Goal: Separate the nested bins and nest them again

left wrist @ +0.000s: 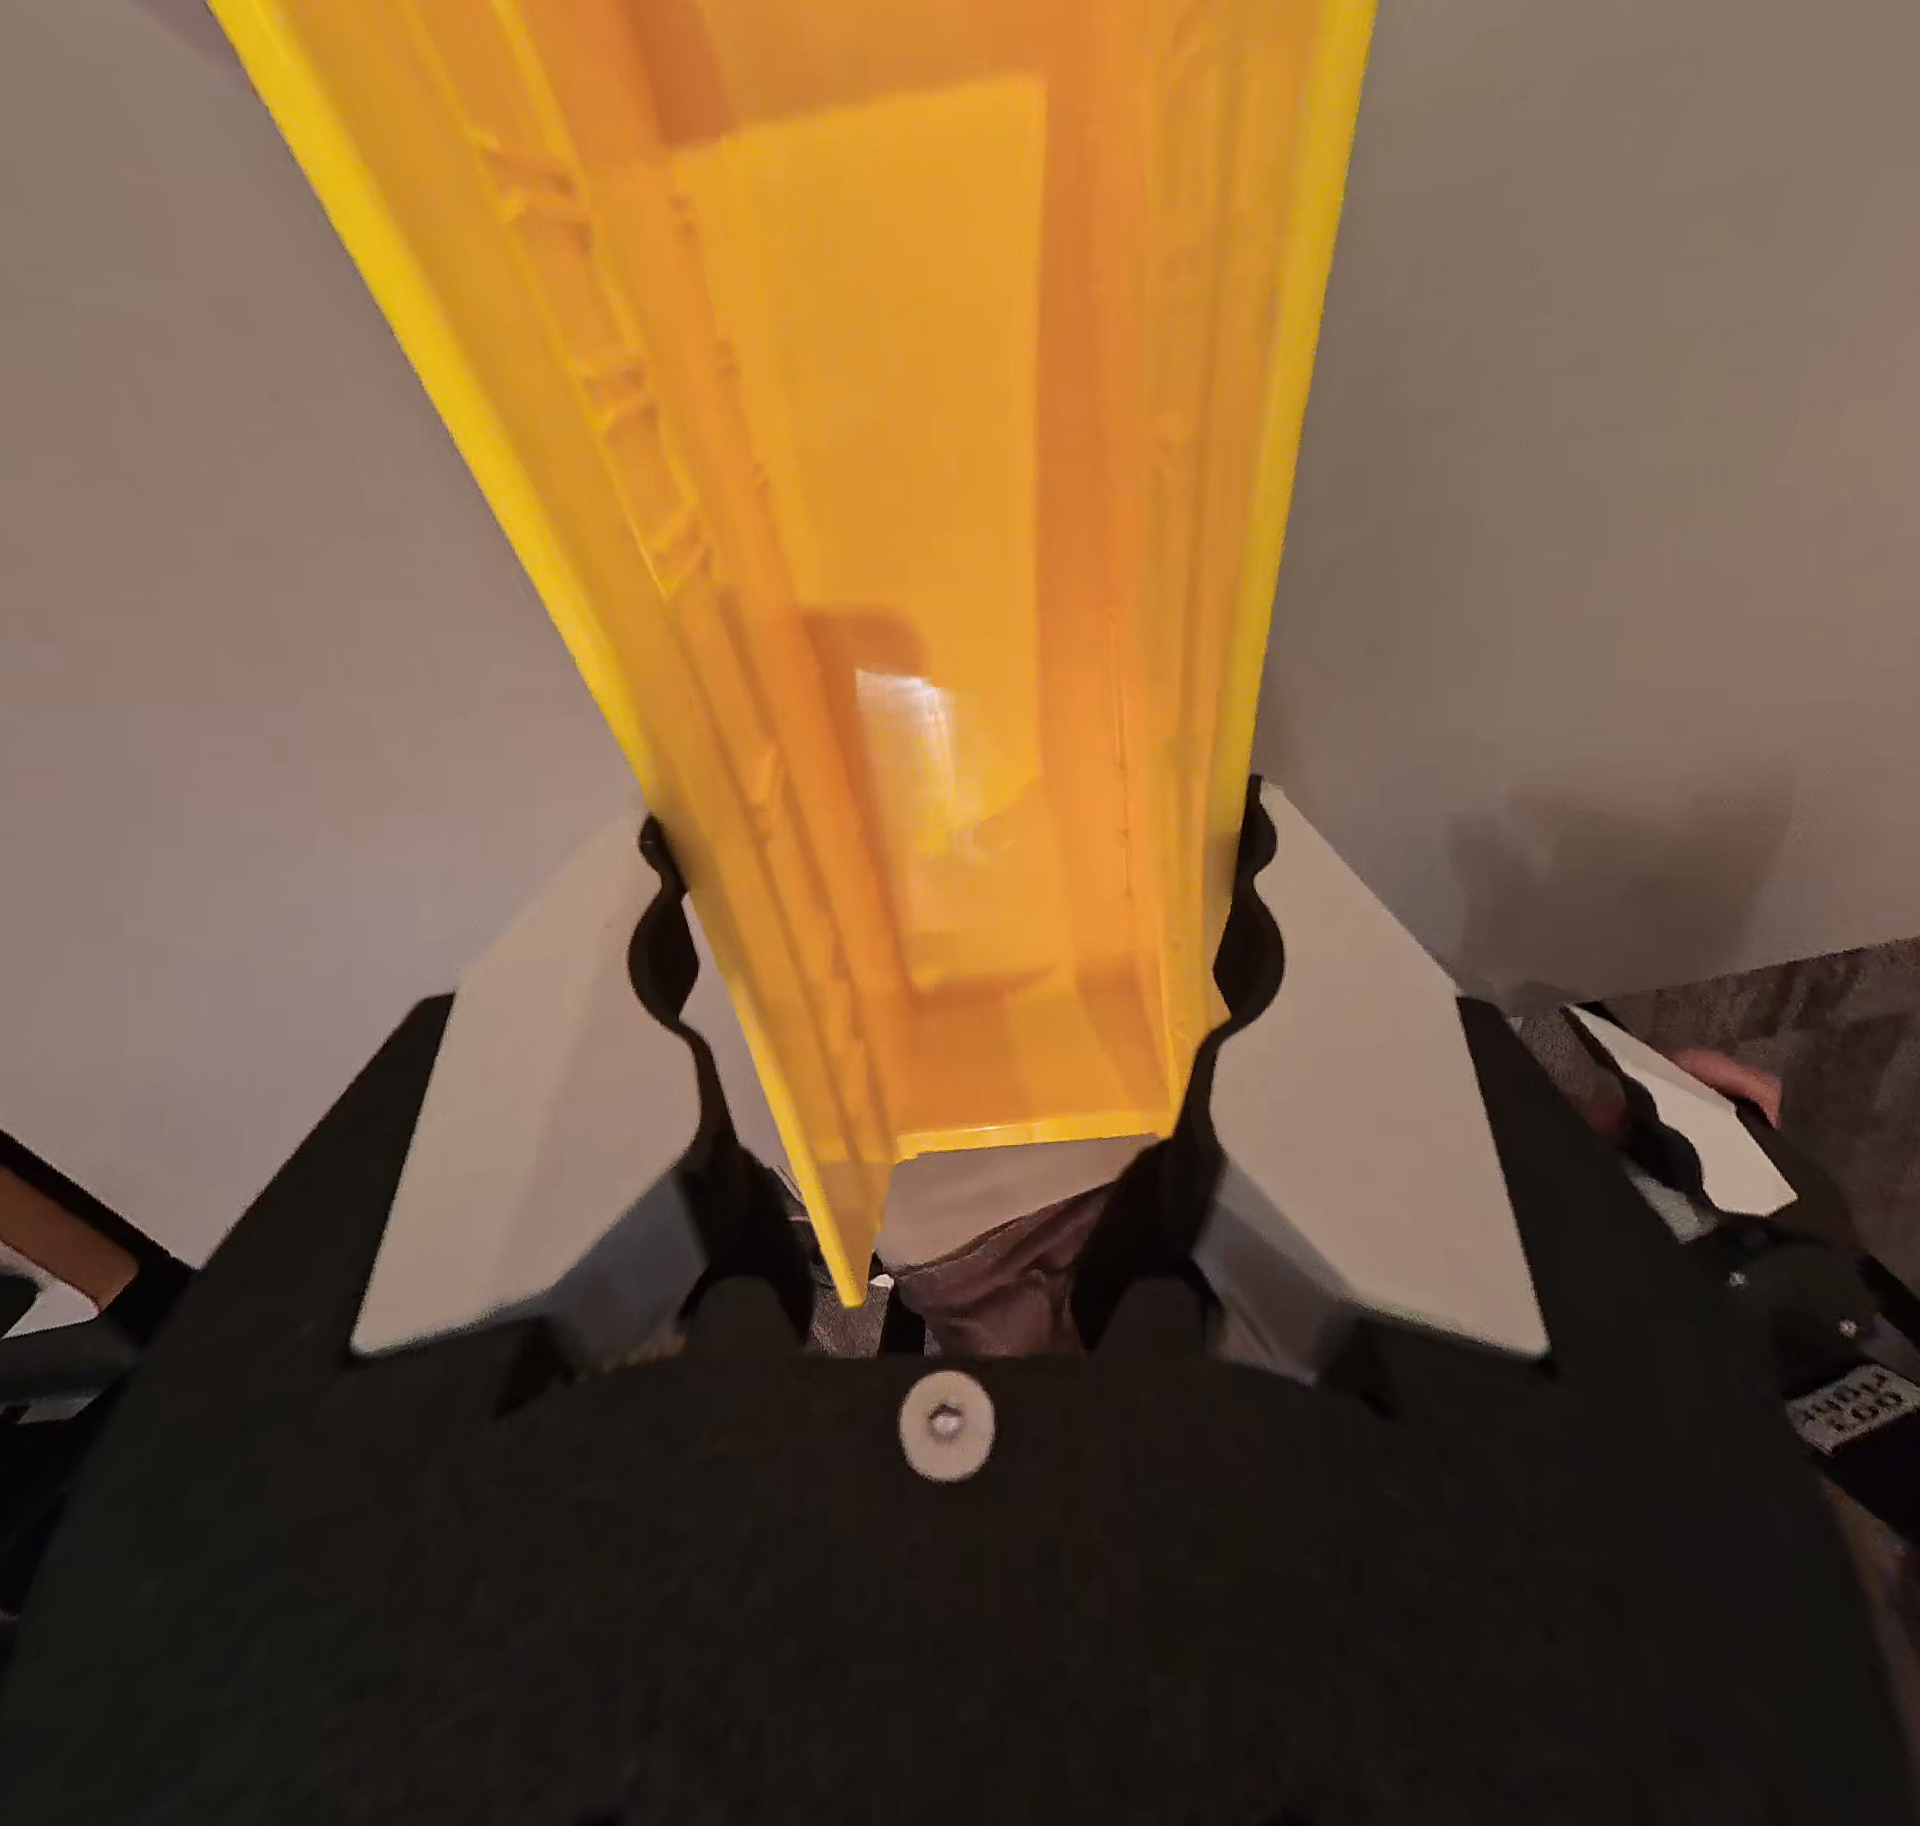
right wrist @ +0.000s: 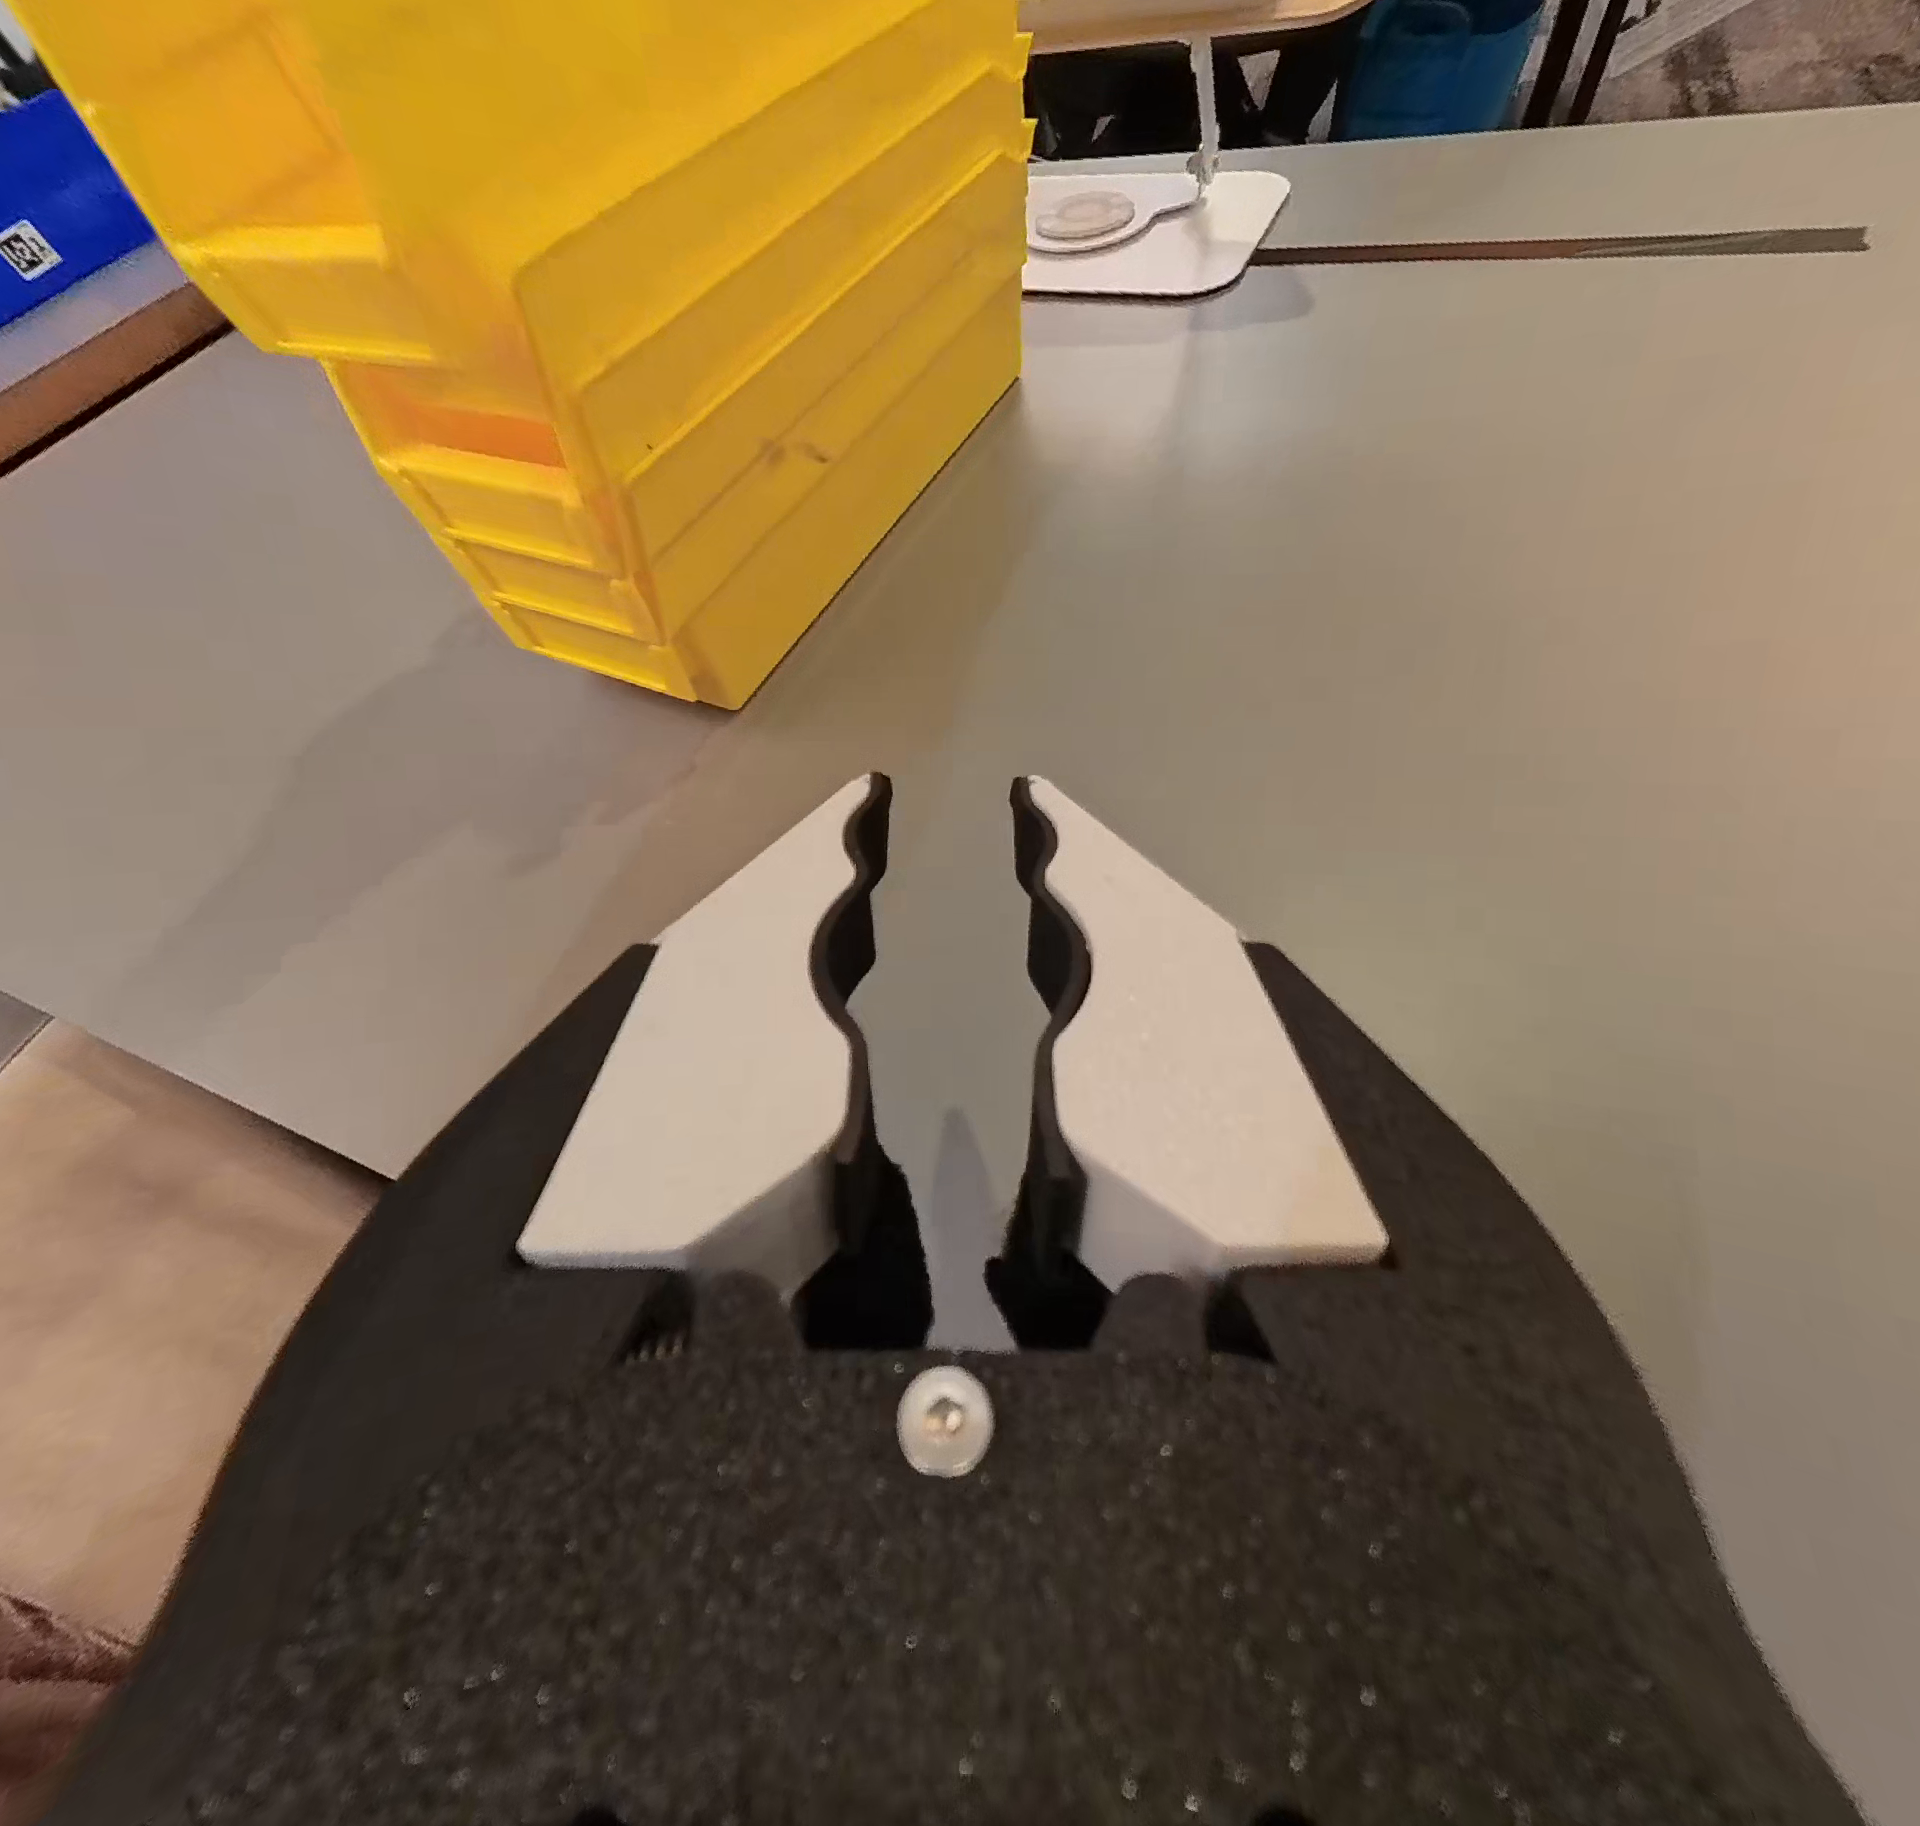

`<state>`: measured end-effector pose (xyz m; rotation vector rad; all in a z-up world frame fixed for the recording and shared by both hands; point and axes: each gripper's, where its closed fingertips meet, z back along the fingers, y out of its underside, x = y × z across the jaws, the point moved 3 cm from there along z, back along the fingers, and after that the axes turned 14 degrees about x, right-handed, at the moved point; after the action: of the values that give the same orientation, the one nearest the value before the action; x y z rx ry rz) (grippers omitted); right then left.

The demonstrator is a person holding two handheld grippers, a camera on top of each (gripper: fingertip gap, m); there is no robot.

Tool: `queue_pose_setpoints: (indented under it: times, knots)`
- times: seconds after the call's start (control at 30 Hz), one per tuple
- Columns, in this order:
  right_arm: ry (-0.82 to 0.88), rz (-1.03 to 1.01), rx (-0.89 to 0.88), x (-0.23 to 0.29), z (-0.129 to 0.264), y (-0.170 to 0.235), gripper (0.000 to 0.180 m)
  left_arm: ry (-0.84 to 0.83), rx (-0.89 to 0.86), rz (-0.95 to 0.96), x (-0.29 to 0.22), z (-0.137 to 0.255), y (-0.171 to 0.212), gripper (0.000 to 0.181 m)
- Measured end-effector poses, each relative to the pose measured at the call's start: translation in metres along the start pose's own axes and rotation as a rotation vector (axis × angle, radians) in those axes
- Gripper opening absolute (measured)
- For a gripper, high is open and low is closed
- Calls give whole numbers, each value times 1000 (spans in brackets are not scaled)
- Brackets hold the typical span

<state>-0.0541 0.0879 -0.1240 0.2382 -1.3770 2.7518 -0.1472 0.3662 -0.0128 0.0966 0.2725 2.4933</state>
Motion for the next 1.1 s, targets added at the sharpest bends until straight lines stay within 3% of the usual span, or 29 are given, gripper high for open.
queue_pose_setpoints:
  times: [0.13,0.33,0.43,0.53,0.7,0.93,1.1]
  knots:
    - [-8,-3,2,2,0,1,23,27,-24,-2,5,17,7,103]
    - [-16,2,9,5,0,2,23,150,-158,31,29,82,17,103]
    - [-11,3,5,4,0,2,23,99,-197,48,59,109,26,103]
    - [-7,3,7,3,0,2,23,31,-195,96,101,112,37,103]
    - [-9,-1,13,3,-1,3,23,-62,-110,191,170,52,48,104]
    - [-20,25,46,11,-9,6,23,-15,-2,173,195,-63,35,103]
    - [3,77,71,13,-12,10,24,-55,35,197,214,-109,29,107]
